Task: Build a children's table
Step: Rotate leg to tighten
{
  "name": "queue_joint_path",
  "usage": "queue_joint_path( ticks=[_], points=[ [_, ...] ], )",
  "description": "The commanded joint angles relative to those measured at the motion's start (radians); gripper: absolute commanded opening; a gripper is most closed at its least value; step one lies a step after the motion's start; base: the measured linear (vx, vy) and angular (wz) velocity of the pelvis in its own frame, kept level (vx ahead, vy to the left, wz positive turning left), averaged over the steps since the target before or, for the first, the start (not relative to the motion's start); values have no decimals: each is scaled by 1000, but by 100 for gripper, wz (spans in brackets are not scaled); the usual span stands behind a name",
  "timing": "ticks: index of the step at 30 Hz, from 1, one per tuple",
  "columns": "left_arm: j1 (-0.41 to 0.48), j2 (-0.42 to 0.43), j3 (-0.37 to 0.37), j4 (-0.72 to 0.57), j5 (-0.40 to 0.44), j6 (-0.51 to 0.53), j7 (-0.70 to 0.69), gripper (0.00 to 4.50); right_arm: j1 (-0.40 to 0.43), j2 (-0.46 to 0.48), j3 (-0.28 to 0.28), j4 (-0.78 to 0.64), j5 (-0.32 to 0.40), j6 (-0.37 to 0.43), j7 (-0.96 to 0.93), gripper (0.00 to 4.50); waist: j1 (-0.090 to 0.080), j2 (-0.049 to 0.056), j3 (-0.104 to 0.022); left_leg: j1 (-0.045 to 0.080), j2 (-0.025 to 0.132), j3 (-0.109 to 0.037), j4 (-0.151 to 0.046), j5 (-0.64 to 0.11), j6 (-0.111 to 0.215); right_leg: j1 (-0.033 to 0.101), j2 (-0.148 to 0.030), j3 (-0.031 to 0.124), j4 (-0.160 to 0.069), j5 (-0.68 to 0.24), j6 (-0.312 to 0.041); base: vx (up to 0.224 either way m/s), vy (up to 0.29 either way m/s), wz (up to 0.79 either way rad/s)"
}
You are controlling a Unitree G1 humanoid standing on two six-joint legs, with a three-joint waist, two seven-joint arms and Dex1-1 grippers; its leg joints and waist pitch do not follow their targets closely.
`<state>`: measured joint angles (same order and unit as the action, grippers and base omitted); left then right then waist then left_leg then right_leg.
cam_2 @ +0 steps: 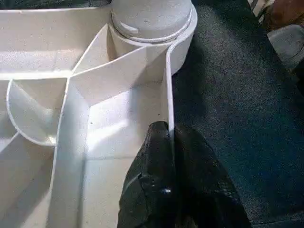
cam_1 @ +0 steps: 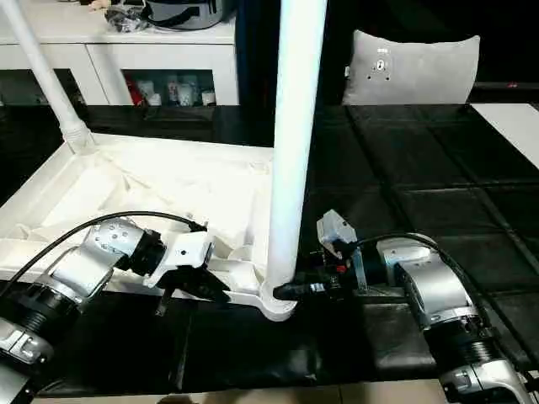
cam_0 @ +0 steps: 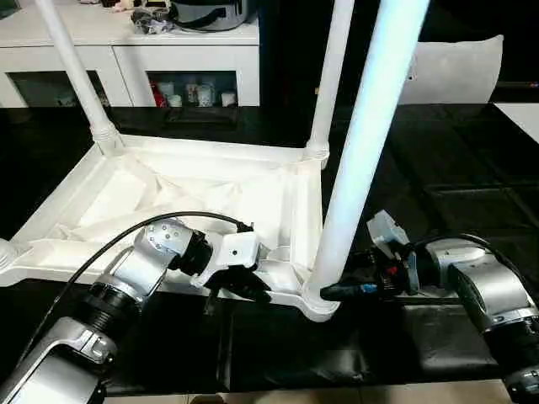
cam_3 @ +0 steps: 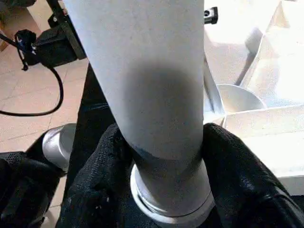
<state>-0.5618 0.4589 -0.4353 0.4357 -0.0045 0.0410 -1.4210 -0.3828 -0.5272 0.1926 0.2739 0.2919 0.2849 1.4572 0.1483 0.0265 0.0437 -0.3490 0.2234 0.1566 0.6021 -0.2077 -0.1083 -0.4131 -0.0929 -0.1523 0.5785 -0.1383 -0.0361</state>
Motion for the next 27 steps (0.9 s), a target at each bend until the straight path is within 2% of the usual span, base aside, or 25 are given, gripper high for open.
queue_joint_path(
  ticks=[1, 6, 7, 8, 9, 10, 11, 12, 13, 14, 16, 17, 18, 19, 20, 21, 22, 23, 26, 27],
  points=[
    [-23, -19, 10, -12, 1, 28, 24, 0, 29, 12, 9, -47, 41, 40, 6, 193, -4, -11, -72, -2, 8, 13, -65, -128, 75, 67, -54, 52, -74, -401, -85, 0, 0, 0],
    [-15, -57, 41, -39, -9, 112, 112, 0, 48, 69, -14, -78, 35, 104, -140, 193, -6, -10, -68, -1, 5, 12, -67, -144, 60, 65, -53, 48, -82, -444, -68, 0, 0, 0],
    [-5, -92, 61, -68, -10, 188, 192, 0, 44, 147, -34, -68, -14, 130, -324, 193, -12, -11, -66, 0, 2, 12, -67, -154, 46, 64, -53, 46, -85, -471, -57, 0, 0, 0],
    [-5, -92, 61, -68, -10, 188, 192, 0, 44, 147, -34, -68, -14, 130, -324, 193, -16, -10, -64, 0, 0, 12, -67, -162, 38, 62, -53, 43, -88, -490, -49, 0, 0, 0],
    [0, -128, 75, -82, -2, 242, 267, 0, 32, 209, -57, -49, -41, 132, -450, 193, -26, -14, -62, 0, -6, 11, -66, -183, 28, 65, -53, 33, -98, -541, -21, 0, 0, 0],
    [0, -141, 80, -83, 0, 255, 289, 0, 28, 225, -64, -44, -45, 135, -481, 192, -40, -11, -58, 5, -10, 9, -64, -214, 23, 60, -51, 23, -112, -587, 5, 0, 0, 0],
    [0, -169, 91, -84, 3, 284, 341, 0, 19, 267, -83, -31, -54, 143, -557, 192, -49, -10, -57, 8, -12, 8, -61, -230, 22, 60, -51, 17, -118, -605, 16, 0, 0, 0],
    [0, -192, 97, -85, 7, 304, 374, 0, 13, 294, -89, -23, -68, 142, -612, 191, -64, -14, -56, 13, -17, 8, -55, -261, 24, 57, -49, 2, -132, -640, 40, 0, 0, 0],
    [0, -205, 100, -86, 10, 317, 394, 0, 9, 310, -91, -18, -78, 141, -646, 191, -79, -9, -56, 13, -18, 5, -53, -281, 31, 63, -50, -8, -140, -643, 57, 0, 0, 0],
    [1, -230, 105, -85, 15, 334, 430, 0, -2, 338, -104, 0, -92, 138, -711, 191, -92, 1, -59, 15, -7, -1, -60, -302, 41, 71, -51, -14, -142, -609, 57, 0, 0, 0],
    [-1, -275, 114, -79, 28, 360, 499, 0, -22, 392, -137, 37, -107, 131, -835, 191, -108, 6, -58, 15, 4, -8, -68, -331, 44, 78, -52, -19, -143, -572, 45, 0, 0, 0],
    [-4, -298, 117, -73, 35, 368, 532, 0, -33, 415, -152, 57, -114, 123, -892, 191, -123, 6, -56, 16, 10, -12, -72, -365, 43, 78, -53, -21, -143, -551, 36, 0, 0, 0],
    [-6, -316, 121, -71, 40, 378, 562, 0, -41, 434, -163, 69, -124, 121, -939, 191, -132, 1, -56, 15, 4, -15, -70, -372, 41, 82, -55, -24, -145, -557, 42, 0, 0, 0],
    [-13, -344, 127, -60, 45, 379, 607, 0, -50, 445, -168, 90, -139, 88, -974, 191, -138, 2, -56, 23, -1, -11, -67, -372, 45, 75, -58, -22, -149, -564, 36, 0, 0, 0],
    [-17, -363, 132, -57, 51, 385, 638, 0, -55, 456, -173, 101, -150, 69, -1001, 191, -142, 1, -57, 23, -5, -10, -65, -366, 48, 75, -58, -22, -151, -566, 33, 0, 0, 0],
    [-21, -385, 133, -54, 59, 382, 668, 0, -60, 465, -191, 110, -150, 47, -1025, 191, -143, 1, -59, 17, -6, -10, -66, -339, 52, 78, -61, -17, -145, -548, 22, 0, 0, 0],
    [-23, -397, 131, -55, 65, 380, 682, 0, -63, 471, -206, 113, -145, 35, -1038, 225, -144, -1, -60, 14, -5, -10, -67, -326, 56, 78, -62, -13, -145, -538, 16, 0, 0, 0],
    [-21, -400, 122, -63, 73, 380, 685, 0, -62, 477, -225, 106, -134, 34, -1044, 260, -140, -2, -64, 7, -4, -10, -72, -276, 65, 81, -63, 2, -131, -481, -15, 0, 0, 0],
    [-12, -380, 97, -74, 86, 360, 664, 0, -53, 469, -240, 85, -122, 32, -1032, 273, -130, -1, -71, -2, 3, -8, -75, -193, 80, 84, -64, 23, -105, -372, -73, 0, 0, 0],
    [-9, -375, 93, -76, 91, 357, 660, 0, -51, 464, -239, 82, -124, 27, -1030, 273, -122, -1, -73, 1, 4, -5, -73, -155, 86, 80, -64, 31, -95, -321, -103, 0, 0, 0]
  ],
)
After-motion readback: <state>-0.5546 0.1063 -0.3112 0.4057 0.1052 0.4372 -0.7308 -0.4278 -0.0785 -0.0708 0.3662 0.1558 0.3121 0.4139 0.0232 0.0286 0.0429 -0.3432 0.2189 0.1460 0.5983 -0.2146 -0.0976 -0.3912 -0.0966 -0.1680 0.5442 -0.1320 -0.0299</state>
